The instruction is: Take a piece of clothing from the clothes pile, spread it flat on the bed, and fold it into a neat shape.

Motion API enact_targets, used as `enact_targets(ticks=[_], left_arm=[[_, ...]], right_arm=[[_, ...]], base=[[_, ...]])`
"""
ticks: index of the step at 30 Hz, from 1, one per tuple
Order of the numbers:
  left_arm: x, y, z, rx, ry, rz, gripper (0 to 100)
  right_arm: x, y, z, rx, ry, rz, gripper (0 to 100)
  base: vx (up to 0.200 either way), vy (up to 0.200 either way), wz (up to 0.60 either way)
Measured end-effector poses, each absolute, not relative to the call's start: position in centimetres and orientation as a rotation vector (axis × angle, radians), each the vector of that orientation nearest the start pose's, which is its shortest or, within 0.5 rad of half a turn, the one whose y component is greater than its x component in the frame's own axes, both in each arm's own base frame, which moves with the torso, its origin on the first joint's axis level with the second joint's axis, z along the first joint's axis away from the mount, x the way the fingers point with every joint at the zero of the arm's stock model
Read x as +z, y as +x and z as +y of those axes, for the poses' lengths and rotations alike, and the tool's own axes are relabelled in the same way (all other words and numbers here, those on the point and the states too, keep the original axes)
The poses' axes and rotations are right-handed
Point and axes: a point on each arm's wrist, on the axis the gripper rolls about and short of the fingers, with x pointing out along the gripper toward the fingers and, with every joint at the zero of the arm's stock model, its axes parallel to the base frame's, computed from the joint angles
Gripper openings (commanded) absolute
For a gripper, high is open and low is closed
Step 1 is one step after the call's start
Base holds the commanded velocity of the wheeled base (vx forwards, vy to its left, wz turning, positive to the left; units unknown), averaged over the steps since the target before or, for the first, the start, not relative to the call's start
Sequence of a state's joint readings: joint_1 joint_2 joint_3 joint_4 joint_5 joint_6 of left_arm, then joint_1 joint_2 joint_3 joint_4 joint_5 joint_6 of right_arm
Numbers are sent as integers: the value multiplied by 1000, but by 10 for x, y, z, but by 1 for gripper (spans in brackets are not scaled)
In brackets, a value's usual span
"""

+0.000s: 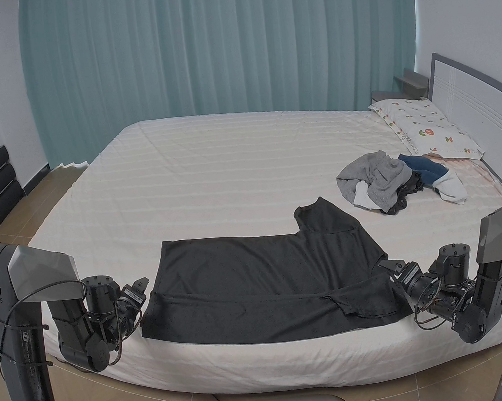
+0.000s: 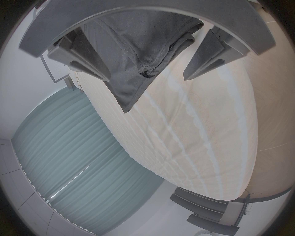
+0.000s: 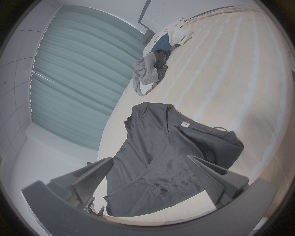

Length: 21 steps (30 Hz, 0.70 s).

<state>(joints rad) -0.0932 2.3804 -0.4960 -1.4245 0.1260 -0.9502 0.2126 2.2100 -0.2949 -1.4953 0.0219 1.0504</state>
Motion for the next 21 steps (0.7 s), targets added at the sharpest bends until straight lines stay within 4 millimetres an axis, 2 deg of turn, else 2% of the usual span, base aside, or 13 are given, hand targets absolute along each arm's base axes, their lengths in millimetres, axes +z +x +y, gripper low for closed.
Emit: enact_targets(ticks=[10, 19, 21], left_arm=[[-30, 326, -28, 245, -870, 410, 100], [-27, 324, -32, 221, -868, 413, 100], [-27, 324, -35, 213, -866, 415, 100]], right_arm=[[6, 279, 60, -18, 989, 507, 100], [5, 279, 62, -15, 986, 512, 100], [4, 279, 62, -15, 985, 513, 100]], base=[[0, 0, 0], [200, 0, 0], [0, 0, 0]])
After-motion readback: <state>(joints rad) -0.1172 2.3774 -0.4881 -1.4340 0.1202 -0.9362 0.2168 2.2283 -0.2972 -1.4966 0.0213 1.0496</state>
